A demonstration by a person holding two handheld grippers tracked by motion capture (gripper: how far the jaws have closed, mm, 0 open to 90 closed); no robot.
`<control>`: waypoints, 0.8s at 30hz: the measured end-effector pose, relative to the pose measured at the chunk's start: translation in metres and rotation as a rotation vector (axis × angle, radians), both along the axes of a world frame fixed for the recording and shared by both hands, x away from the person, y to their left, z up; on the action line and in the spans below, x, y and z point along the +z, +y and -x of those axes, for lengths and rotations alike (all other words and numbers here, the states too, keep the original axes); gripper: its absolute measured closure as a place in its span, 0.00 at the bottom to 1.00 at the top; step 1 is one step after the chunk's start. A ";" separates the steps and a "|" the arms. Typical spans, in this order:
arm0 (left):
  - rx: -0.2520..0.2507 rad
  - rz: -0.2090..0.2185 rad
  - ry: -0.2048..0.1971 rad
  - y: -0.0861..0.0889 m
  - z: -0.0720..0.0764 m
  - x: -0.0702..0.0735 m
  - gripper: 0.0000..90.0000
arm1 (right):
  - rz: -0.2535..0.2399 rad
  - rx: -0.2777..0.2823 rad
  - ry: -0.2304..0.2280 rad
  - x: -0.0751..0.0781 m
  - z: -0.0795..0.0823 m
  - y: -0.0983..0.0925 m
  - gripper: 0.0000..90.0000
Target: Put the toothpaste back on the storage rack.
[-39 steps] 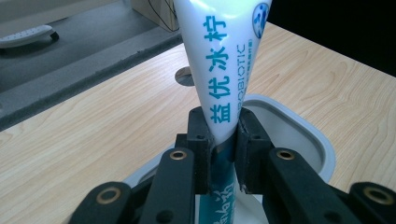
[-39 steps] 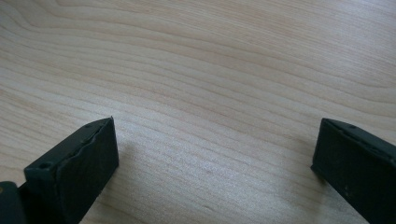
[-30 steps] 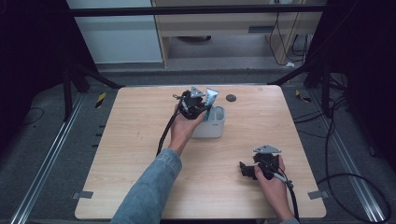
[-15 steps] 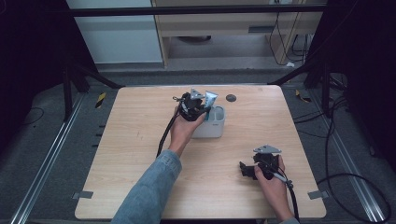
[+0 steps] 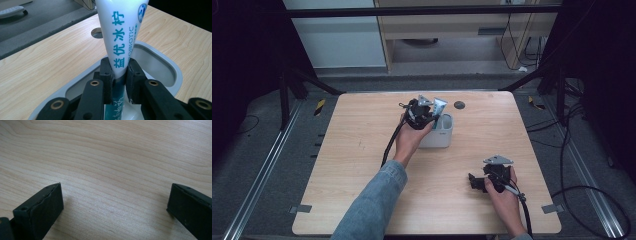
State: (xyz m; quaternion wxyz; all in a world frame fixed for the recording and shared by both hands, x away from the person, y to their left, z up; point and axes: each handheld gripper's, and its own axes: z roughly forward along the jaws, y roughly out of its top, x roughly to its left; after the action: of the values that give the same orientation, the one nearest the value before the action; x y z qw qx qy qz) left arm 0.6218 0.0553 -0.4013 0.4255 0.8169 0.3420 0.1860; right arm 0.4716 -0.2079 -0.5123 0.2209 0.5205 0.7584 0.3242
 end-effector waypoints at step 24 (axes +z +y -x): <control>0.003 0.005 0.019 -0.001 -0.003 0.001 0.85 | 0.000 -0.002 0.001 0.000 0.000 0.000 0.01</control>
State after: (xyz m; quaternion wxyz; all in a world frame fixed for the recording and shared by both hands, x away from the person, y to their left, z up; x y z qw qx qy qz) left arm 0.6252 0.0538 -0.3998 0.4242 0.8170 0.3477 0.1779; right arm 0.4716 -0.2078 -0.5123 0.2207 0.5214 0.7580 0.3238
